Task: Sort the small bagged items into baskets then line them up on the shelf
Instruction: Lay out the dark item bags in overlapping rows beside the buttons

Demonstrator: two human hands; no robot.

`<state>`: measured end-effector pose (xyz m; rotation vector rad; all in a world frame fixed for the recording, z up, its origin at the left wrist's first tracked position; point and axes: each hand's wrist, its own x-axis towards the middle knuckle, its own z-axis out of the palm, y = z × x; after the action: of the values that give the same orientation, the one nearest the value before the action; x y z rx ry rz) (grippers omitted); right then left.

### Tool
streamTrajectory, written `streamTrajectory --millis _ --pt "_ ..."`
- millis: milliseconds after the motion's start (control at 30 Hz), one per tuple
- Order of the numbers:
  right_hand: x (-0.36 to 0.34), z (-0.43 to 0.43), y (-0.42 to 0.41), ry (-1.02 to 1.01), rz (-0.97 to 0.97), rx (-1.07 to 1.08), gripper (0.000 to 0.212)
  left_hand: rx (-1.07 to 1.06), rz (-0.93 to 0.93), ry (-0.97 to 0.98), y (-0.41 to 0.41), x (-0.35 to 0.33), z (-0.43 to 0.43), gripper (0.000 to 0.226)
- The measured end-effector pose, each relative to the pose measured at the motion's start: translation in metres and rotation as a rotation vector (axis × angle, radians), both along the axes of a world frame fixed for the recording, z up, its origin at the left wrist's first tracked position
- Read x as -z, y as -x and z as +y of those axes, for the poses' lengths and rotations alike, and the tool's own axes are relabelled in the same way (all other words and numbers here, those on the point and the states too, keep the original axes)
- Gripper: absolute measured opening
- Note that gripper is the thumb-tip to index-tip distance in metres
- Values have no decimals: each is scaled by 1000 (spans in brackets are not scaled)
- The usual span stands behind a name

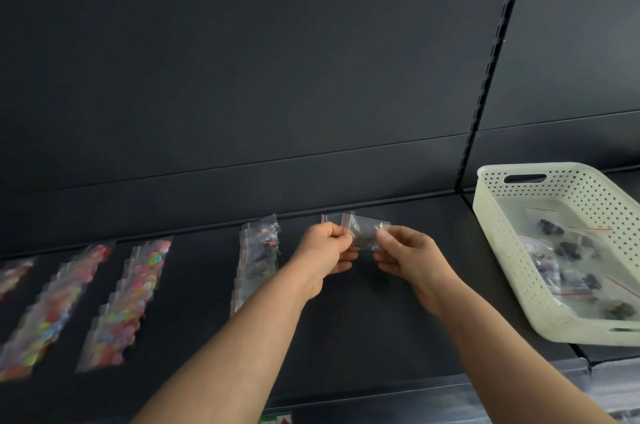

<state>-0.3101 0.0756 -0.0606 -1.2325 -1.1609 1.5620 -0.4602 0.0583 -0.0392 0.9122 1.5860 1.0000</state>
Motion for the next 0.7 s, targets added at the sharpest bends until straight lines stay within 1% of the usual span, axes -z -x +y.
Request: streamTrajectory --millis 133,233,300,400,433,500,567,600,633,700 --pt "1 -1 -3 -6 12 -44 23 -43 -36 9 0 1 -3 9" --pt "1 0 -5 -5 -57 -110 31 -75 -25 24 0 4 -6 9" --pt "1 1 -3 -23 -119 -142 31 -85 21 37 3 8 -6 8" --pt "4 4 5 -23 -140 -61 11 -80 73 52 9 12 -5 5" --pt "7 7 9 -20 -159 -22 9 -76 89 54 11 13 -5 5" --pt "14 13 16 -42 -262 31 13 -57 147 57 16 15 -3 4" --pt "18 21 24 -61 -332 59 11 -38 225 65 21 18 1 8" --pt "17 24 27 -59 -320 70 8 -42 266 69 23 20 4 9" --pt "17 29 30 -49 -289 74 10 -59 308 70 25 22 8 9" --pt "14 37 36 -51 -260 61 28 -118 391 62 28 25 16 10"
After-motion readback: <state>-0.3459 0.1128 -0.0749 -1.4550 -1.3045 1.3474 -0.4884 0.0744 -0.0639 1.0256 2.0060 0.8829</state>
